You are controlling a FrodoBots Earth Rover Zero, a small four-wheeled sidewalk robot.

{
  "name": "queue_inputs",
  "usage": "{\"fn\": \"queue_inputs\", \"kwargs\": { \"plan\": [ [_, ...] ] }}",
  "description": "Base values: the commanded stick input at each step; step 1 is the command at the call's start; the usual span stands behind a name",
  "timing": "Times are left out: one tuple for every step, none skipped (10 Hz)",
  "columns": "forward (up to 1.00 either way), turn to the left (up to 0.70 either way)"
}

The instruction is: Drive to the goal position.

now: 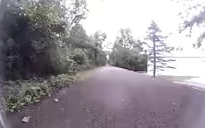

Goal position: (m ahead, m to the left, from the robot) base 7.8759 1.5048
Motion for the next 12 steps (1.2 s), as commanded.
{"fn": "queue_inputs", "kwargs": {
  "plan": [
    [0.7, 0.02],
    [0.7, 0.0],
    [0.7, 0.01],
    [0.7, 0.02],
    [0.7, 0.01],
    [0.7, 0.01],
    [0.7, -0.01],
    [0.7, -0.03],
    [0.7, -0.07],
    [0.7, -0.1],
    [0.7, -0.07],
    [0.7, 0.0]
  ]
}}
